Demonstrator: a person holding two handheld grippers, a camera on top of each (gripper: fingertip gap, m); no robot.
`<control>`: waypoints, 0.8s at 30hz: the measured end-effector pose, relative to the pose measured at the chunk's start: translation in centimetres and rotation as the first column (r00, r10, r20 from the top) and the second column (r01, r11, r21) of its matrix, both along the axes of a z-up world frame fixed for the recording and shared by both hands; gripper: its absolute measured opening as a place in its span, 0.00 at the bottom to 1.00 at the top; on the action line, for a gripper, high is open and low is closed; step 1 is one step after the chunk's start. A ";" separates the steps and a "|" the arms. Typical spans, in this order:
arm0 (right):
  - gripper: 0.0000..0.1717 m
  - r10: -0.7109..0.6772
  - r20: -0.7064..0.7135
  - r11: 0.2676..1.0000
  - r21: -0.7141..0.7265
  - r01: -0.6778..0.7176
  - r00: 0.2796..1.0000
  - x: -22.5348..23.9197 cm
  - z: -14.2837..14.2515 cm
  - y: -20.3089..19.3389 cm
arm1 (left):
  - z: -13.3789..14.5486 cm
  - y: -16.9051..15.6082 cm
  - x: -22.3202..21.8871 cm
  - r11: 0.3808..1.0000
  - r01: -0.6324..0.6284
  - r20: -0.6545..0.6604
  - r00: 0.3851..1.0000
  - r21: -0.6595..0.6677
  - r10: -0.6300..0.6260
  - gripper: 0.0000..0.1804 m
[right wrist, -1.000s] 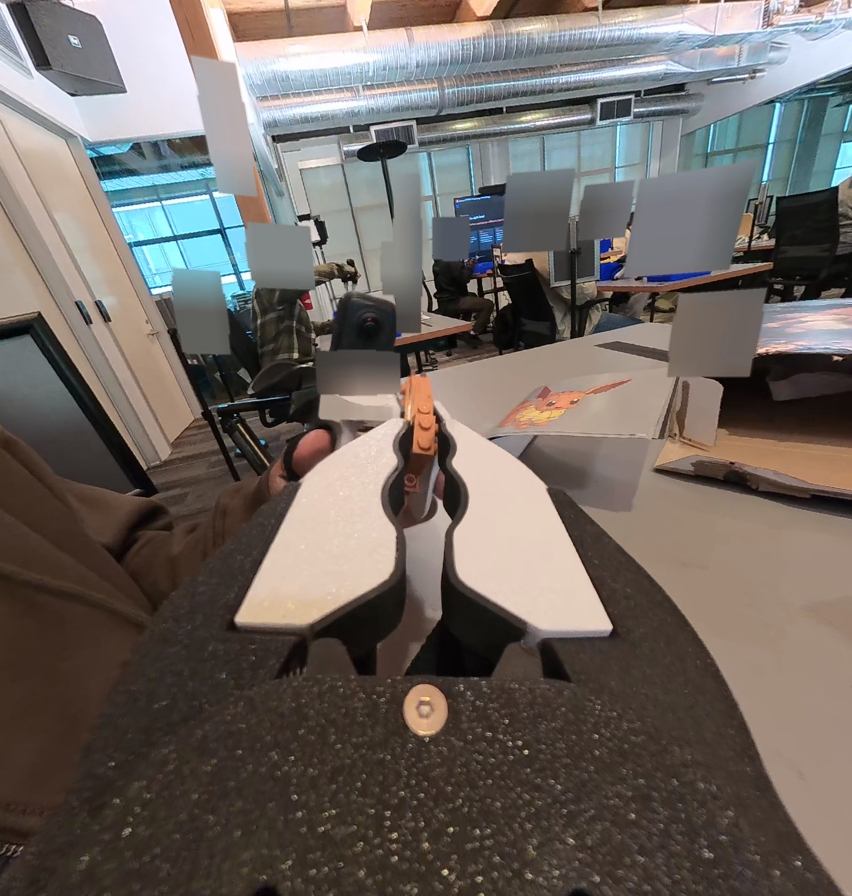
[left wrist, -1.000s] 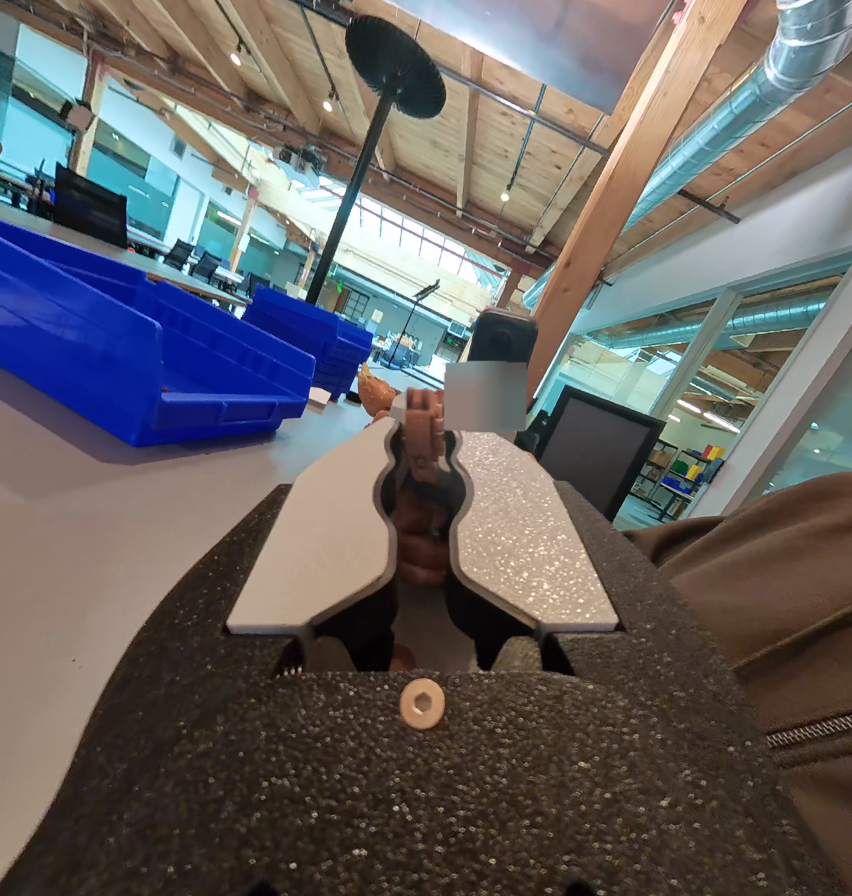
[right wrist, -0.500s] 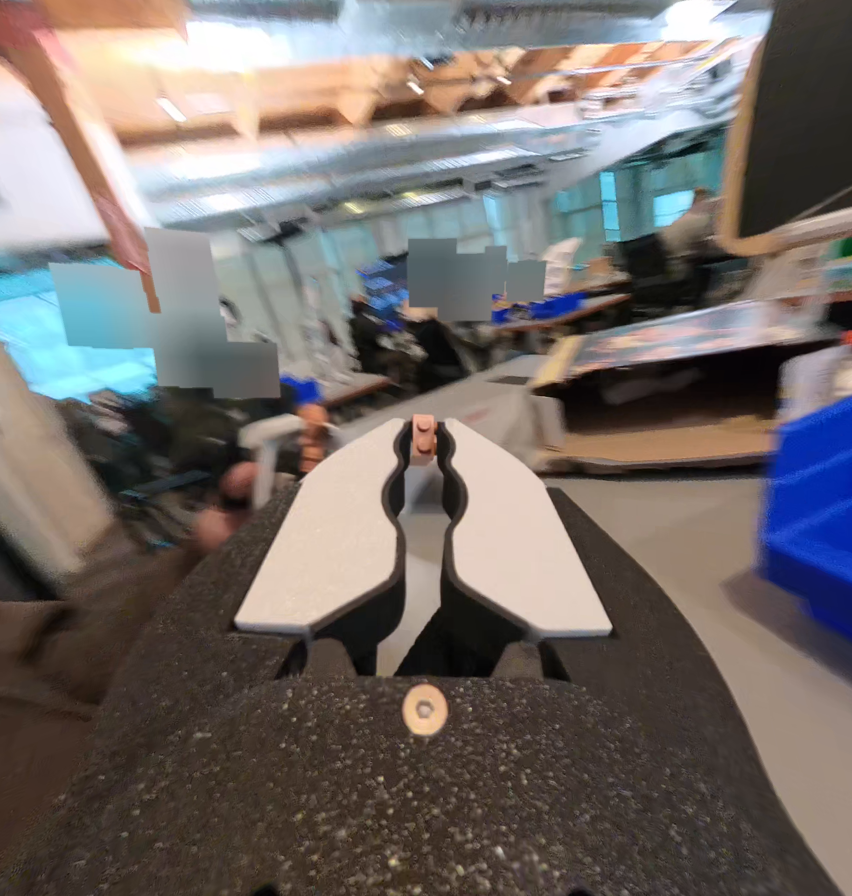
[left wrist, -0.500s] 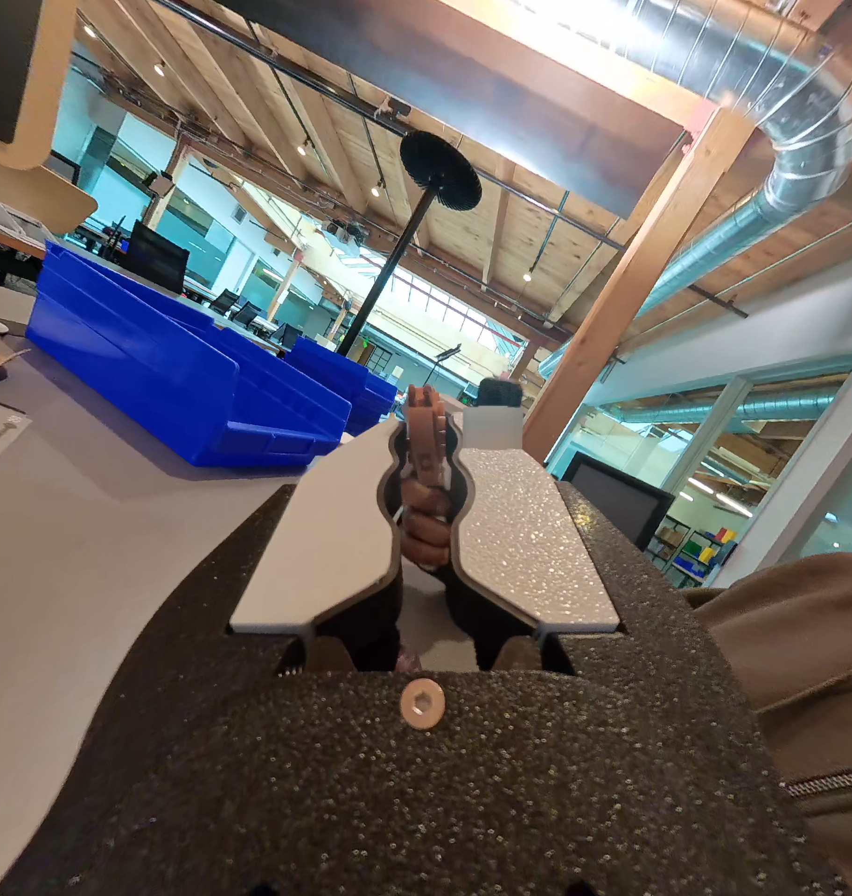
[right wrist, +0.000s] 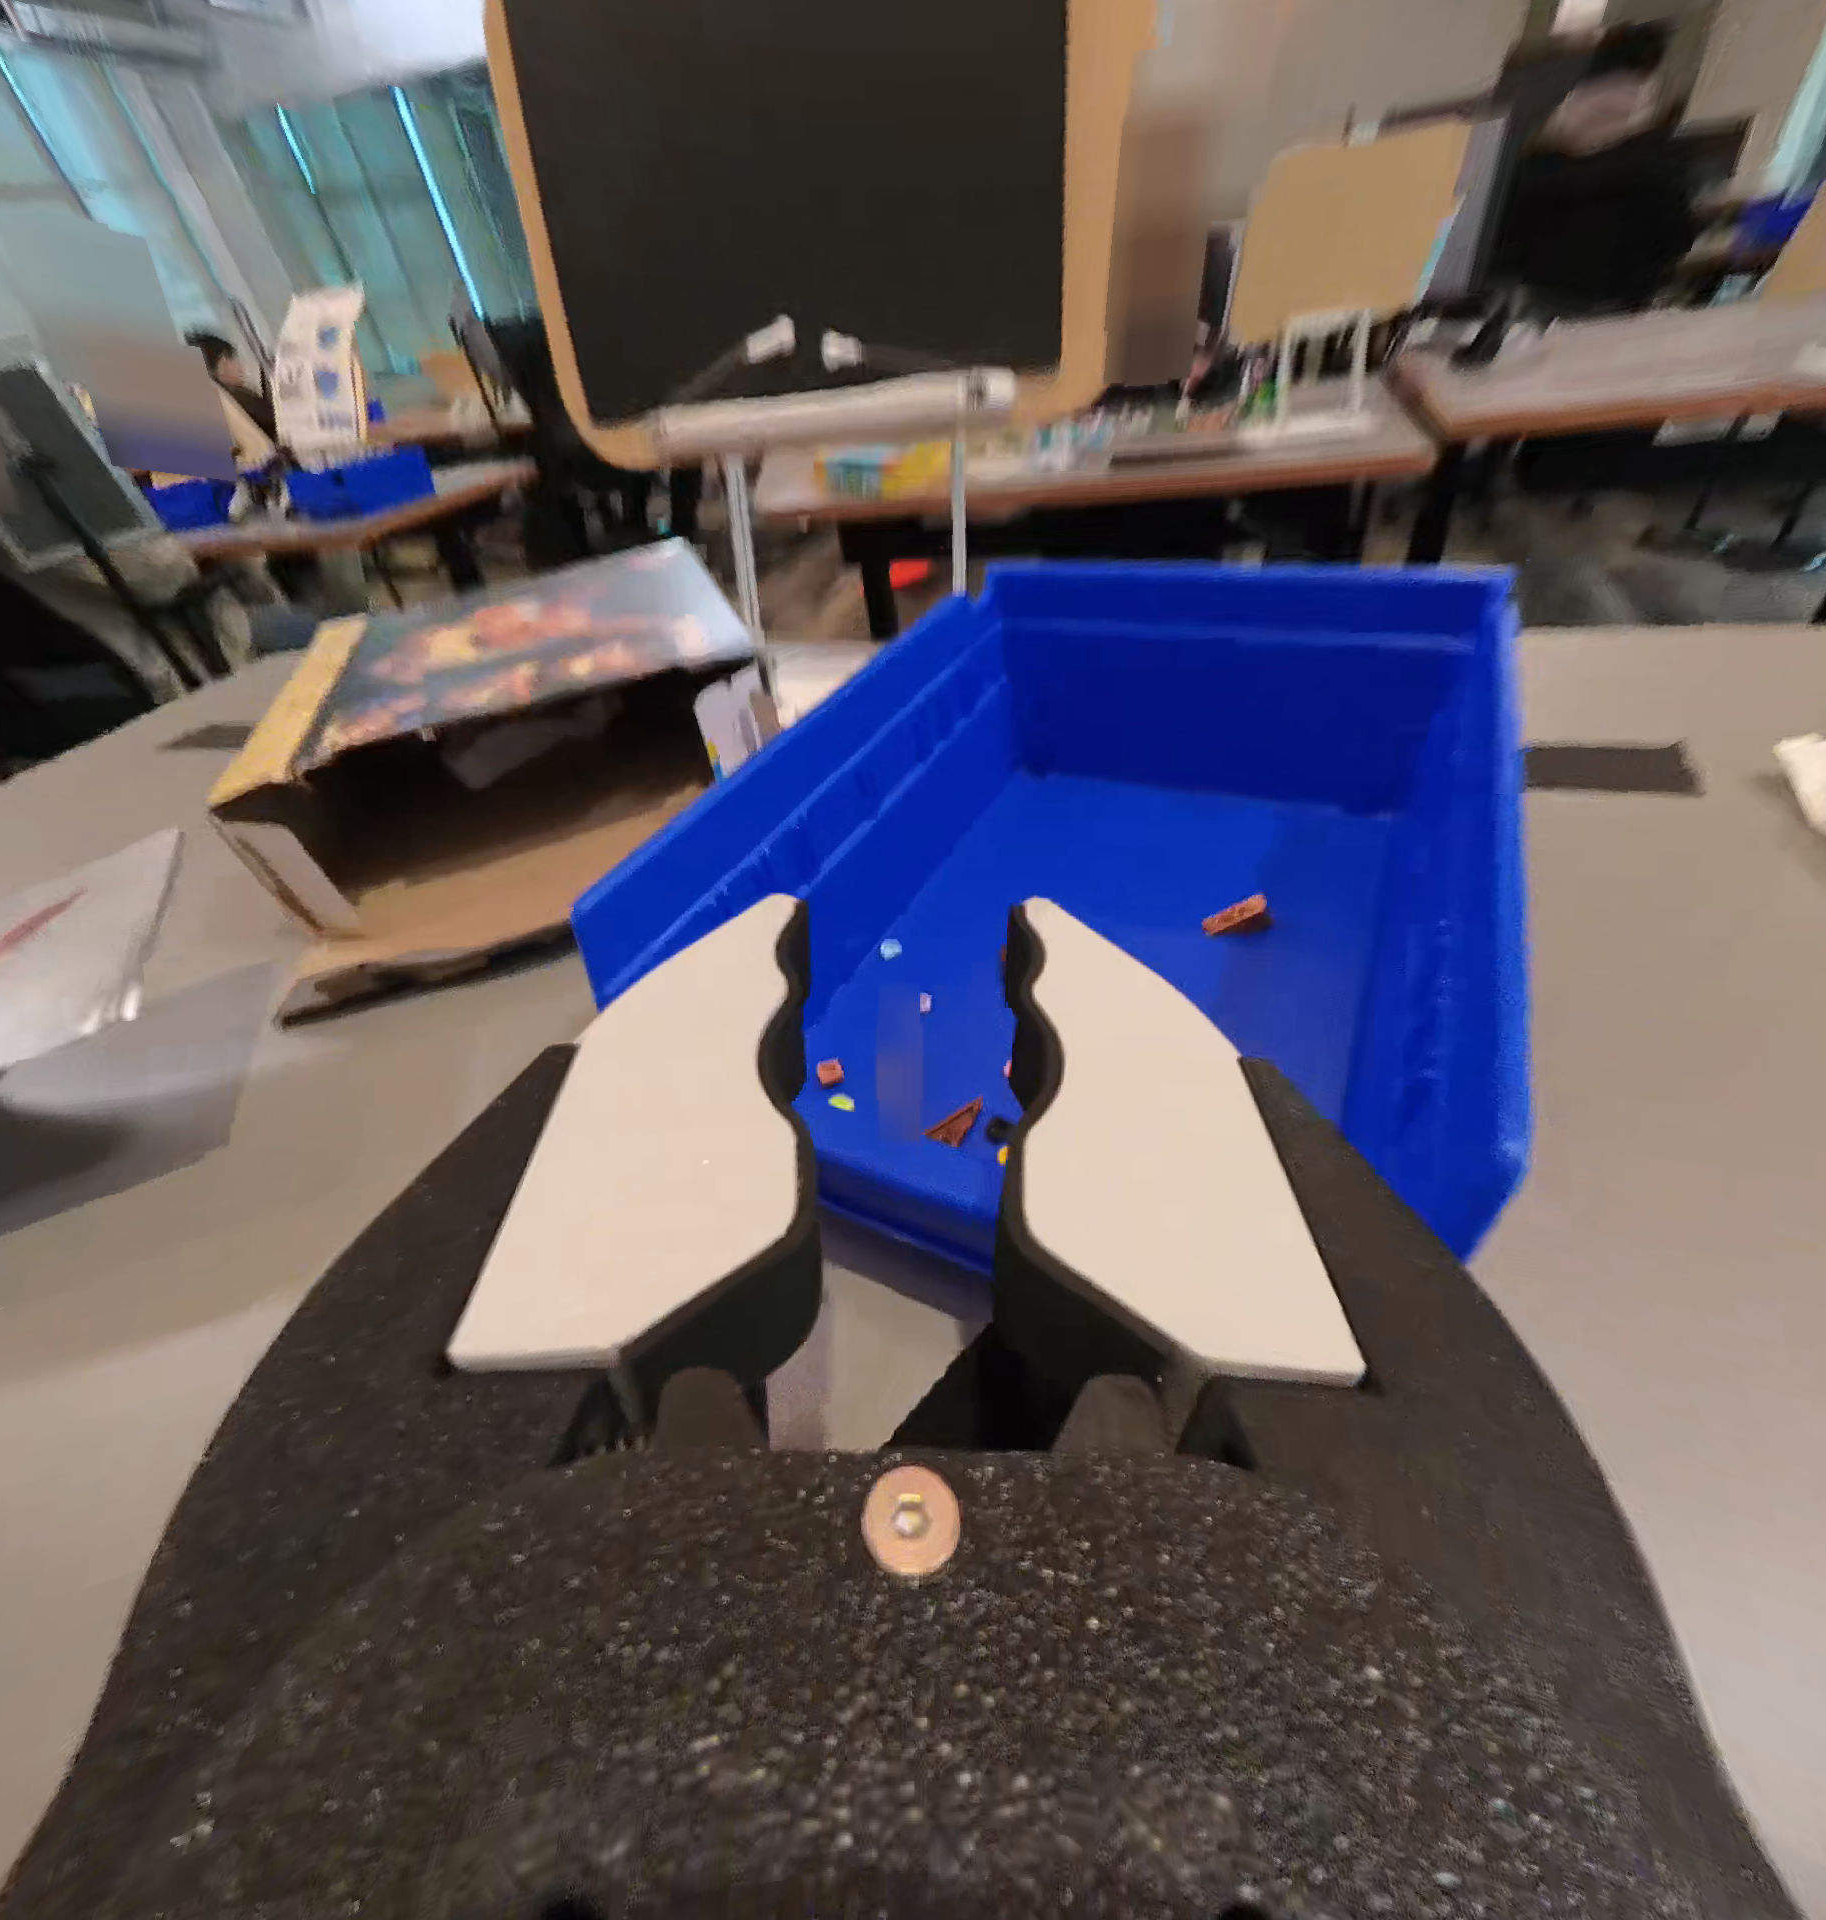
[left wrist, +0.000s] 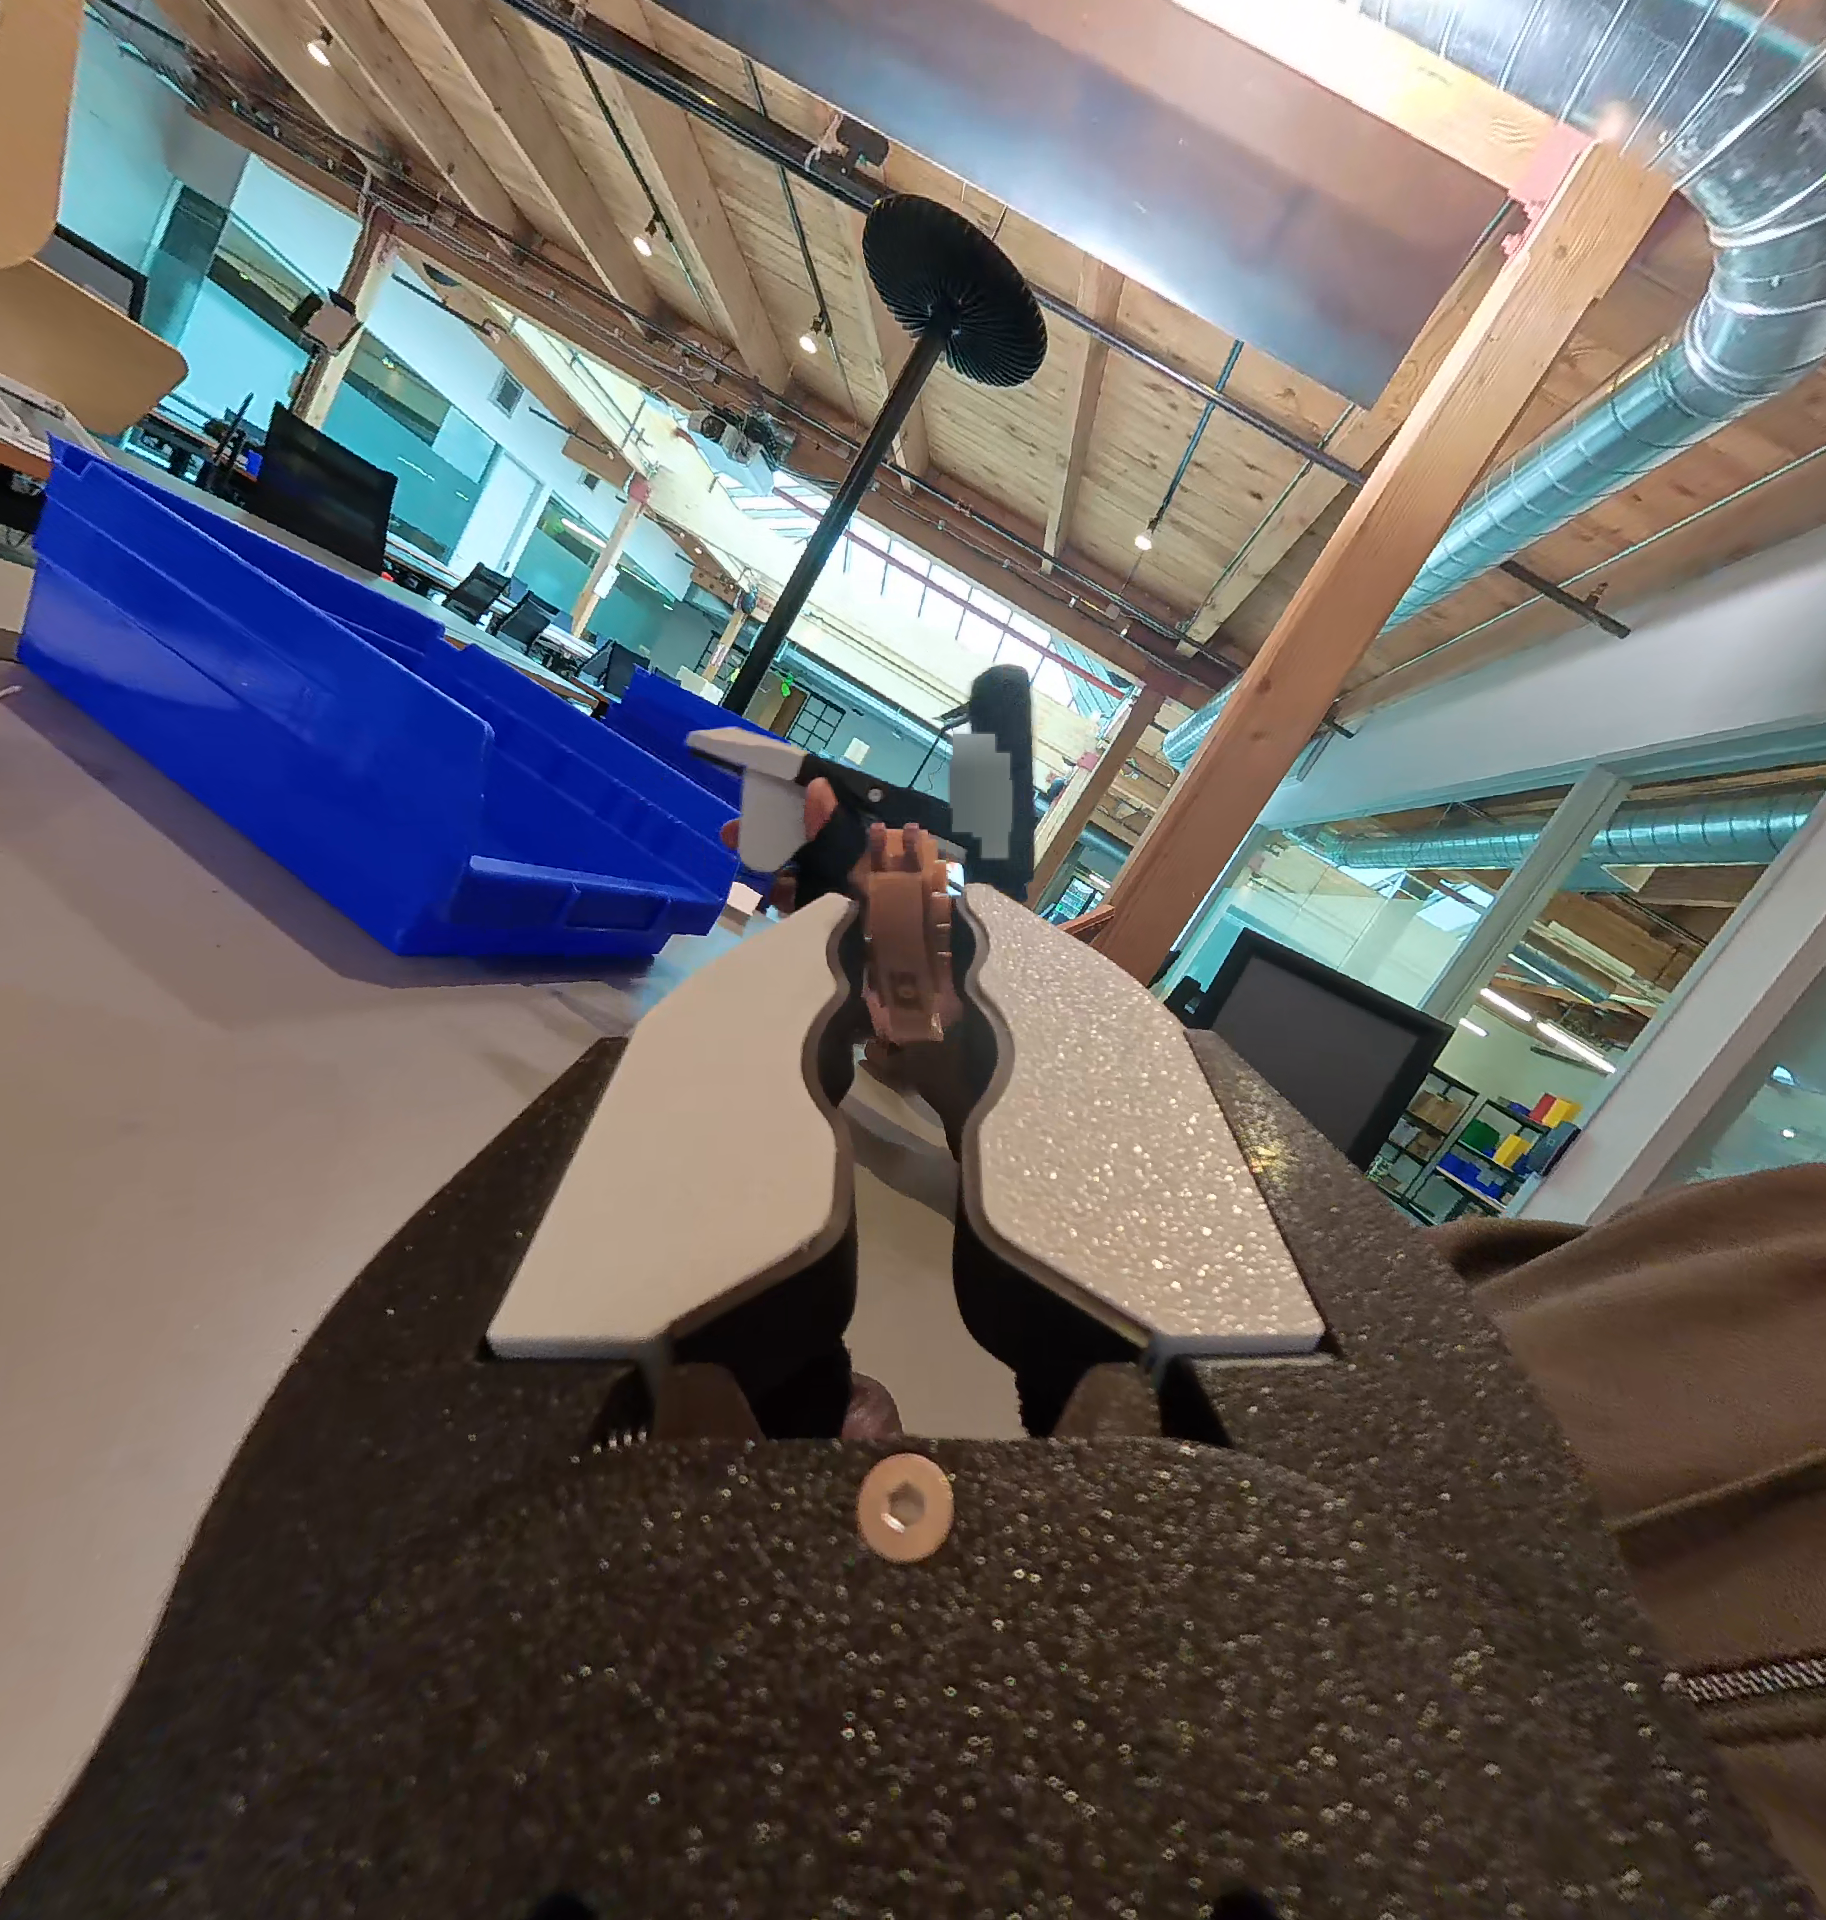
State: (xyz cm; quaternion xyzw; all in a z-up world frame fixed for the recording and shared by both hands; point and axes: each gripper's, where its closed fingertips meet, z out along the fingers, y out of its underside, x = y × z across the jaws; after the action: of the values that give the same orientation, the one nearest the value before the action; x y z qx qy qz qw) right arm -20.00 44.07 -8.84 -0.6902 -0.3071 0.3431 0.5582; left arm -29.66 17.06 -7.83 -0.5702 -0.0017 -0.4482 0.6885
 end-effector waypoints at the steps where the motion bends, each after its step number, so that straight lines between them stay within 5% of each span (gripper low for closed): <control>1: 0.20 -0.006 -0.044 0.999 0.031 0.008 0.999 0.5 0.9 -0.5 | 0.0 0.0 0.0 1.000 0.000 0.002 1.000 -0.002 0.000 0.09; 6: 0.16 0.315 -0.195 0.936 0.225 -0.270 0.929 -0.7 3.5 -9.8 | 0.1 0.2 -0.2 1.000 0.002 0.040 0.999 -0.002 -0.002 0.09; 8: 0.14 0.474 -0.117 0.845 0.337 -0.414 0.873 -2.4 3.0 -15.2 | 0.1 0.3 0.0 1.000 0.016 0.072 0.997 -0.002 -0.016 0.09; 13: 0.13 0.627 0.112 0.621 0.526 -0.581 0.771 -5.6 1.1 -24.5 | 0.1 0.6 0.2 1.000 0.028 0.119 0.992 -0.002 -0.028 0.09; 24: 0.10 0.487 0.305 0.518 0.653 -0.552 0.818 -8.3 -1.5 -27.6 | -0.2 0.7 1.6 0.997 0.076 0.085 0.994 -0.011 -0.074 0.09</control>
State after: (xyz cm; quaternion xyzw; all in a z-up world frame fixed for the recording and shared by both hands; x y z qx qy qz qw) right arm -28.31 16.44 -10.30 -0.3058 -0.6302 0.3166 0.6396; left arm -28.06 17.72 -8.00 -0.5554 -0.0124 -0.4973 0.6664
